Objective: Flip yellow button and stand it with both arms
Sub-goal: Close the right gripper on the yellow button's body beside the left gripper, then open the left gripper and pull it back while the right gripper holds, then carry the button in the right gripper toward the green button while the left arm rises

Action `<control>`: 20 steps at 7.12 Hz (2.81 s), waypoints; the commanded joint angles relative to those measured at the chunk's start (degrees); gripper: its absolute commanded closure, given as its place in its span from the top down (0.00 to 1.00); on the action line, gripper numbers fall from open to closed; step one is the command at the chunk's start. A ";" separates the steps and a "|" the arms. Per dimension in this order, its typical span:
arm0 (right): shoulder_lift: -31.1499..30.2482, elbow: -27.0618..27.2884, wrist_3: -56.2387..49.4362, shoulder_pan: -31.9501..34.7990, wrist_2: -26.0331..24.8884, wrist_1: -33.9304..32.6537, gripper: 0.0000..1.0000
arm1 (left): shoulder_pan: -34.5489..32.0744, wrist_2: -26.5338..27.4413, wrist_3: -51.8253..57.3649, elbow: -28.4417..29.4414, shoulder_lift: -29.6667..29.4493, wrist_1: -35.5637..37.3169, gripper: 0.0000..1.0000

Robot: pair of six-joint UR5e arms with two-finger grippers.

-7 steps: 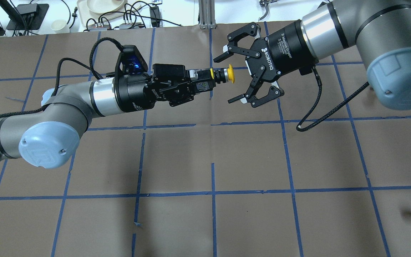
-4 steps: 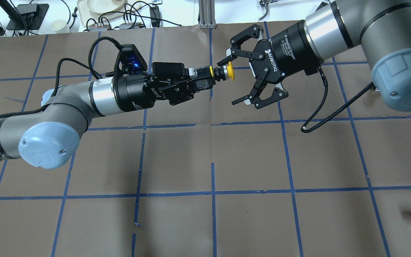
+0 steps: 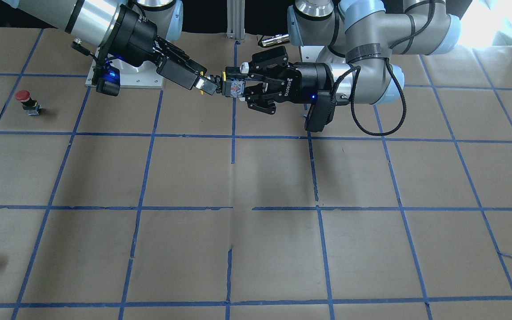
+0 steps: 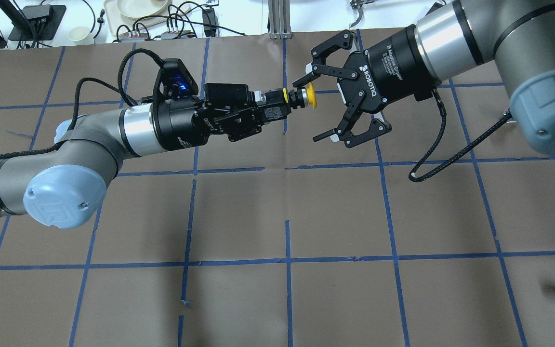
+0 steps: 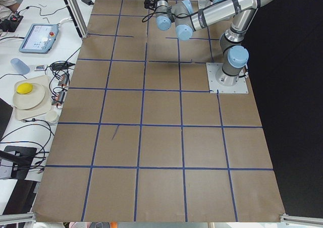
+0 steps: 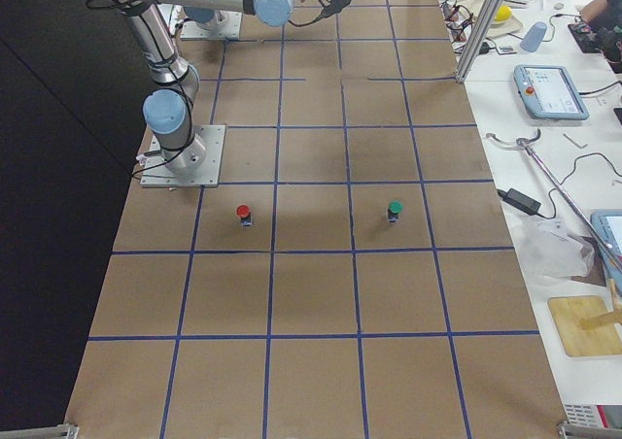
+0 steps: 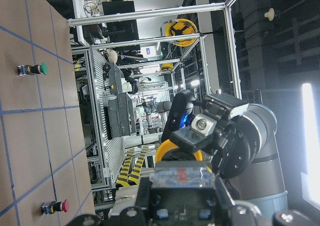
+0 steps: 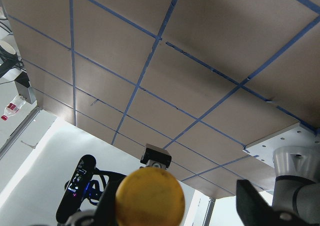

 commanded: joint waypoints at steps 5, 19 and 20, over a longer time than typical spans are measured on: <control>0.10 -0.02 0.00 -0.24 1.45 -0.35 0.20 | 0.00 0.26 0.09 0.00 0.01 -0.09 0.38; 3.44 -0.29 -69.54 -15.26 -38.07 -1.74 0.04 | 0.27 66.87 -32.34 17.36 -1.82 15.58 1.00; 4.58 0.67 -79.62 -17.53 -38.28 -5.85 0.04 | -0.17 74.02 -32.34 20.62 -1.75 11.29 1.00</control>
